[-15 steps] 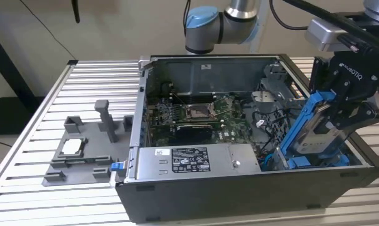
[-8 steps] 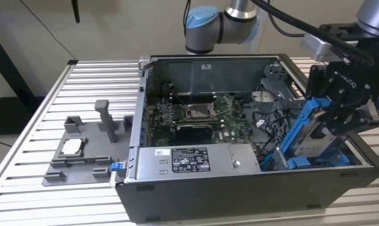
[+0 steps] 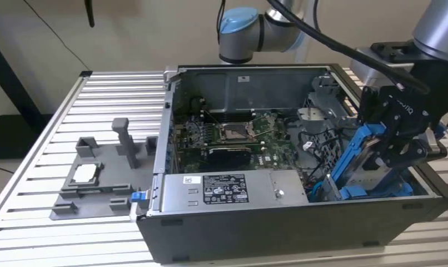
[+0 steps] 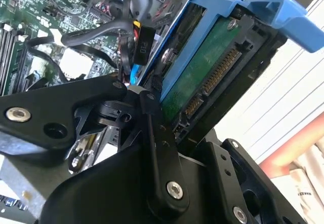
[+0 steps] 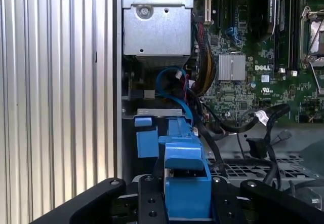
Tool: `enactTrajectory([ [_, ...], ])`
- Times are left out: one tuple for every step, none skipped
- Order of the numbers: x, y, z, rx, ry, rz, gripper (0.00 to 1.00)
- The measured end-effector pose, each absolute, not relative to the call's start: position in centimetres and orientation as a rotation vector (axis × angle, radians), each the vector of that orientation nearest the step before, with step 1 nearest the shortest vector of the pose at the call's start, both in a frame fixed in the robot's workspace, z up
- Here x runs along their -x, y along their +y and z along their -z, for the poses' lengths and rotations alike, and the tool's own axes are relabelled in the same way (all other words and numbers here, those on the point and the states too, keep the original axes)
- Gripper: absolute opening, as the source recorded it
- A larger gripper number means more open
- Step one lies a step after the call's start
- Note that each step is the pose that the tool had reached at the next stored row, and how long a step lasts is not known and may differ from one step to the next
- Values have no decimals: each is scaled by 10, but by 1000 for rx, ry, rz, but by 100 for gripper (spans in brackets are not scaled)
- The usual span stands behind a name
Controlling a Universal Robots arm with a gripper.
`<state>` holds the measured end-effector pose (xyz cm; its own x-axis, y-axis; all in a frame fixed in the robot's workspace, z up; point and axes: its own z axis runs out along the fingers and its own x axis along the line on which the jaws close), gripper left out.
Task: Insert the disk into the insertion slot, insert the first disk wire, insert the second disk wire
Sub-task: 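Insert the disk into the insertion slot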
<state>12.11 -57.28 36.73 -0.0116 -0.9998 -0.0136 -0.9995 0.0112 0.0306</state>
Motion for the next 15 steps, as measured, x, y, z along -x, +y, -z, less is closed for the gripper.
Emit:
enactTrajectory([
  [-121,-573,-366,-2201,-2226,49,33],
  [-121,-573,-365,-2200,-2225,49,34],
  [-121,-573,-365,-2200,-2225,49,34],
  [-121,-573,-365,-2200,-2225,49,41],
  [-121,-573,-365,-2199,-2225,49,41],
  [-121,-573,-365,-2197,-2222,43,41],
  [-121,-573,-366,-2193,-2219,36,41],
  [-121,-573,-368,-2190,-2216,29,41],
  [-121,-573,-369,-2188,-2214,24,41],
  [-121,-573,-372,-2186,-2212,20,41],
  [-121,-573,-374,-2185,-2211,17,41],
  [-121,-573,-377,-2184,-2210,14,41],
  [-121,-573,-380,-2183,-2209,13,41],
  [-121,-573,-383,-2183,-2209,13,41],
  [-121,-572,-384,-2183,-2209,12,41],
])
